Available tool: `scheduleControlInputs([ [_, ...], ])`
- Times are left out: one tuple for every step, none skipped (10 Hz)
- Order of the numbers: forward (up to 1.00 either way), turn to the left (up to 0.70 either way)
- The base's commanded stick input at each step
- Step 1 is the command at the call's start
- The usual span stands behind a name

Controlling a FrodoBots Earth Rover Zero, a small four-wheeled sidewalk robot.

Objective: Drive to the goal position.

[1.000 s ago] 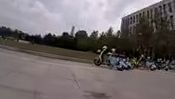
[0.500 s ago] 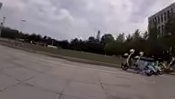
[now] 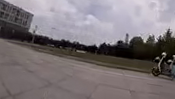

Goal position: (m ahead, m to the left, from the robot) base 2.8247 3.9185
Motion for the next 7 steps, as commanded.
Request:
scheduleControlInputs([
  [0.00, 0.85],
  [0.00, 0.85],
  [0.00, 0.85],
  [0.00, 0.85],
  [0.00, 0.83],
  [0.00, 0.76],
  [0.29, 0.16],
])
